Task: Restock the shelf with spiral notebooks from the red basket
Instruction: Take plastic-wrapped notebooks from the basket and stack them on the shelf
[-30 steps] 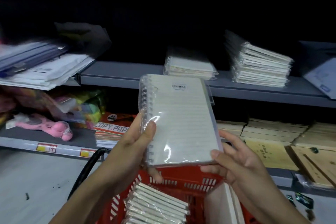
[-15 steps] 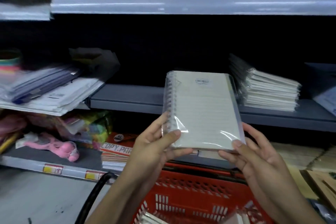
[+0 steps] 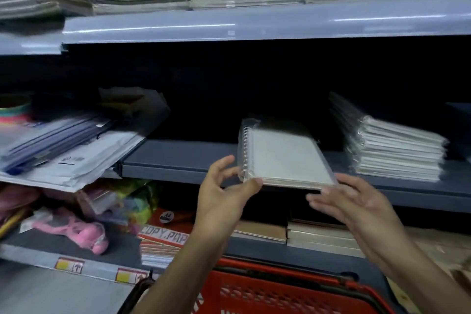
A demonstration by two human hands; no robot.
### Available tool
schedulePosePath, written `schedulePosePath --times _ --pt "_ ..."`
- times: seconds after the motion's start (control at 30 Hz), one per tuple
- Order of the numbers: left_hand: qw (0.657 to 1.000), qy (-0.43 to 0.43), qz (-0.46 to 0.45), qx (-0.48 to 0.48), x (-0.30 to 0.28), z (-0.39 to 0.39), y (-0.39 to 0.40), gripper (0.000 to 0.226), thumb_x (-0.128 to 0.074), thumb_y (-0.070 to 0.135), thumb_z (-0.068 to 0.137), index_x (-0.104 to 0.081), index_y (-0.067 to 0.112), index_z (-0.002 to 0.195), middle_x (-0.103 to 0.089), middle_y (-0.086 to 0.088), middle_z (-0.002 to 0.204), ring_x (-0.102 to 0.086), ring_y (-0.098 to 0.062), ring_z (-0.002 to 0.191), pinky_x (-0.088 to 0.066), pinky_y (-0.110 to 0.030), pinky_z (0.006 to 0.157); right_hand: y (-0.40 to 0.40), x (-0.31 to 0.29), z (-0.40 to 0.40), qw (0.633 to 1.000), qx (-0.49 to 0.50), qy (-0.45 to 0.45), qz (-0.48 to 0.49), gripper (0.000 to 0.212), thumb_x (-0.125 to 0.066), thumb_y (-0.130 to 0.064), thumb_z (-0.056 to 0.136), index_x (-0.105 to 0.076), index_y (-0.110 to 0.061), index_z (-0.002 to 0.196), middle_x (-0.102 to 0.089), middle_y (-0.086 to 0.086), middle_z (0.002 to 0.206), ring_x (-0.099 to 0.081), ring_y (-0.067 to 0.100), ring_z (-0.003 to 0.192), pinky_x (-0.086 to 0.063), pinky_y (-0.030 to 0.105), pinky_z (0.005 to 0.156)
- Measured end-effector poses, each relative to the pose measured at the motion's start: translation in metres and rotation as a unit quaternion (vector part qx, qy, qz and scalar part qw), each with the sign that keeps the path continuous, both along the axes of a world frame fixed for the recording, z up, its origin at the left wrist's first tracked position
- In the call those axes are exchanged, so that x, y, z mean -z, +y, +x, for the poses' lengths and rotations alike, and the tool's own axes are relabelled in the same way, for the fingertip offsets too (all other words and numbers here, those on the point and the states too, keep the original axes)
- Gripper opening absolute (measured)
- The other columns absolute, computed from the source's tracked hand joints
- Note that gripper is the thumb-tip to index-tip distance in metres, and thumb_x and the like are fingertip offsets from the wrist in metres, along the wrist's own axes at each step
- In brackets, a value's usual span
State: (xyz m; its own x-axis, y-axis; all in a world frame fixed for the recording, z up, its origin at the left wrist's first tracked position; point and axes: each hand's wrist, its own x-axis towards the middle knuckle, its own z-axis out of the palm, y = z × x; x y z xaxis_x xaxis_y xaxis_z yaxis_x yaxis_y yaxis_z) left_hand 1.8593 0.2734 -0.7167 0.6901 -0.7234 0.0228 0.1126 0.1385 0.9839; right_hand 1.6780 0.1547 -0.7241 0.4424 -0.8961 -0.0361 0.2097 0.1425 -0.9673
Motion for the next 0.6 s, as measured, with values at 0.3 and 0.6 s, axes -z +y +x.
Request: schedulePosePath --times 0.3,0.6 --pt "0.976 -0.179 0.066 -0.103 0.0 0.023 -0.047 0.038 -0.08 0.029 0.084 -0.067 0.028 0.12 -0.067 -0.009 0.111 -0.069 -0.014 0.081 -0.05 -0.008 0.064 -0.028 -0.003 0.031 0.986 0.123 0.091 -0.073 0.029 -0.072 -0.01 0.09 -0.066 -0.005 0.118 -0.071 0.018 0.075 -0.067 0.022 0.049 -0.058 0.029 0.046" --pt "0.964 -0.212 0.093 -0.128 0.008 0.038 -0.077 0.046 -0.077 0.038 0.084 -0.065 0.033 0.128 -0.054 0.008 0.115 -0.052 -0.019 0.121 -0.043 -0.039 0.107 -0.051 0.004 0.06 0.977 0.161 0.106 -0.091 0.037 -0.067 -0.022 0.096 -0.062 -0.017 0.132 -0.065 0.008 0.065 -0.057 0.018 0.045 -0.051 0.028 0.04"
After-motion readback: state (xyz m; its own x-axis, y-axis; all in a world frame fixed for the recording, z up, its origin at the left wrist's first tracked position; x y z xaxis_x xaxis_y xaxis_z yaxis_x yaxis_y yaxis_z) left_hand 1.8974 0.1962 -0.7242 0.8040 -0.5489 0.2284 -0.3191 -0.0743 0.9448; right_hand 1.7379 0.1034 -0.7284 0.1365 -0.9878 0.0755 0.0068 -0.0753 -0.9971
